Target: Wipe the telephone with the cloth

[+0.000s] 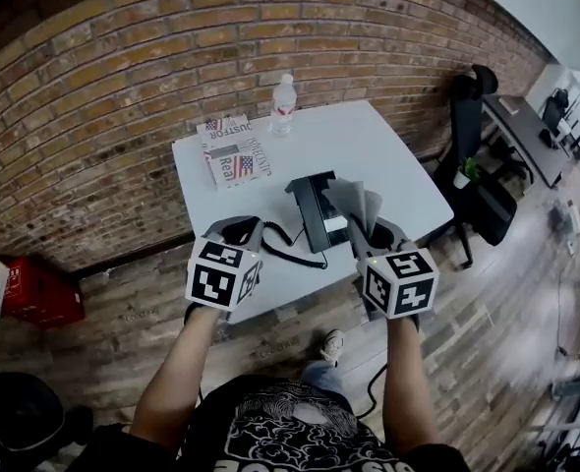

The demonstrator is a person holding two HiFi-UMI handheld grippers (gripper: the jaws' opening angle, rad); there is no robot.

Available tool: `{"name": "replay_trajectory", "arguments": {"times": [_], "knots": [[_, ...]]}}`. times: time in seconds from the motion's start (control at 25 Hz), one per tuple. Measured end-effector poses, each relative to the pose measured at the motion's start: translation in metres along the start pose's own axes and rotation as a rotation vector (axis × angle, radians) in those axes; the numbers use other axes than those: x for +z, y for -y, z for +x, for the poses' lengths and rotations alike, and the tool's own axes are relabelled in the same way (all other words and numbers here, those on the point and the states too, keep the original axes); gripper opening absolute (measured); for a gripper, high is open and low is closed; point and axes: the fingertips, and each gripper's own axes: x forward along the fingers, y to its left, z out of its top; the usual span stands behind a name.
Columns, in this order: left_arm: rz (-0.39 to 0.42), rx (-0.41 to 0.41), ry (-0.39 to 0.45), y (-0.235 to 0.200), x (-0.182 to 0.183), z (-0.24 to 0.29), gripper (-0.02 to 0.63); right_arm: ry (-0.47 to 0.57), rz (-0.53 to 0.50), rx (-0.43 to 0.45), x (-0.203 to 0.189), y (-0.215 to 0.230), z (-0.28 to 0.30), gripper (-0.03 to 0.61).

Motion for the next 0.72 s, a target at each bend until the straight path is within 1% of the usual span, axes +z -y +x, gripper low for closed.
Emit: {"name": "replay_trajectory", "arguments": {"times": [0.24,0.44,0.6,0.72], "knots": [[-0.058,0.114,-0.018,-0.003,0.007,0.033,0.006,-0.018,-0.039,0.153,0.003,0.031,0.051,0.011],[-0.121,0.209,-0.030,-0.006,0.007,0.051,0.006,-0.041,-0.092,0.280,0.006,0.044,0.092,0.012],[-0.144,0.246,-0.040,-0.007,0.006,0.058,0.006,-0.064,-0.124,0.326,0.004,0.051,0.118,0.011],[-0.166,0.275,-0.034,-0.010,0.005,0.059,0.006,-0.085,-0.167,0.358,0.001,0.049,0.138,0.011]]}}
